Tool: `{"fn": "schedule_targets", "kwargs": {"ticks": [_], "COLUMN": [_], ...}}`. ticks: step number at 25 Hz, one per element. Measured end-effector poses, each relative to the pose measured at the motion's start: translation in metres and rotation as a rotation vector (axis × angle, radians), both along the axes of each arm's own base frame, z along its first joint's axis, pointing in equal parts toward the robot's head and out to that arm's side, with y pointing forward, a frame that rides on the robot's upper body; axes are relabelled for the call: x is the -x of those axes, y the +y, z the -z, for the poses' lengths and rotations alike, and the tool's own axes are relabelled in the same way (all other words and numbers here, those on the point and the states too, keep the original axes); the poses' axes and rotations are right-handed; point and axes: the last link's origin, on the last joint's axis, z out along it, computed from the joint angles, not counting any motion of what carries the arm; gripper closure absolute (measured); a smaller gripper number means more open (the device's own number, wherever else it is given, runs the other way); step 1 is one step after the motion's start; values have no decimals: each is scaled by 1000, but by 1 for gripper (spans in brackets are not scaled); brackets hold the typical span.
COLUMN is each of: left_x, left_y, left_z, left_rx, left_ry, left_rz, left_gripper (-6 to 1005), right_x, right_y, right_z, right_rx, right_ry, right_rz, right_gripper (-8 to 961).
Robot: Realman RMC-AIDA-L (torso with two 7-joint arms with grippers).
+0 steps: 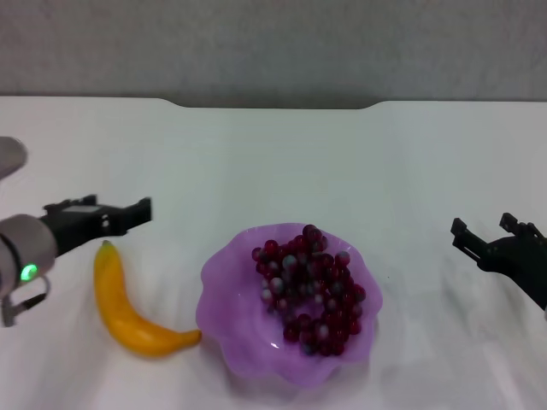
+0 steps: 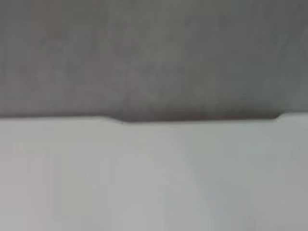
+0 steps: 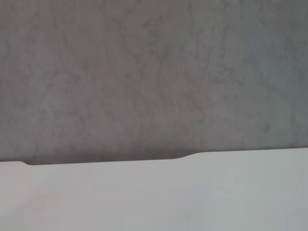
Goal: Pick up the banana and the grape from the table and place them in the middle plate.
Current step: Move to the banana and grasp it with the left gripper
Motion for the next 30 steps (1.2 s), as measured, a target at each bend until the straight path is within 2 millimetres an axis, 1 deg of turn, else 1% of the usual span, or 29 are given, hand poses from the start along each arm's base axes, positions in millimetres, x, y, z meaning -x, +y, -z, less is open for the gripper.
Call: {"fn": "schedule_targets", "kwargs": {"ticks": [2,4,6,8,11,14,17,22,30], "left_x": [1,-1,-8,-14,-20,-18,-10,-12,-17], "left_y": [-3,-3,-3,-4,-5,-1,6,13,20], "left_z": [-10,-17,-24,-26,-19,-9,6,14,18], "left_rx": [39,61,66,66,106,164,241,260,228], "left_ry": [28,59,101,141,147,157,190,187,141], "left_rz": [-47,-85,-136,-198,-267,-327,-397,-431,-453], "left_gripper": [183,183,184,184,185,186,187,188,190], "right_x": [0,0,0,0,0,0,2,2,4], "right_y": [0,0,0,0,0,0,1,1,2], "right_z": [0,1,1,1,2,3,4,4,4], "right_rx": [2,4,5,6,13,18,19,18,18], "right_ry": [-1,-2,-2,-4,-8,-8,-4,-4,2], "right_rz": [2,0,0,0,-1,5,4,5,3], "right_gripper": [50,50,50,50,50,50,50,50,50]}}
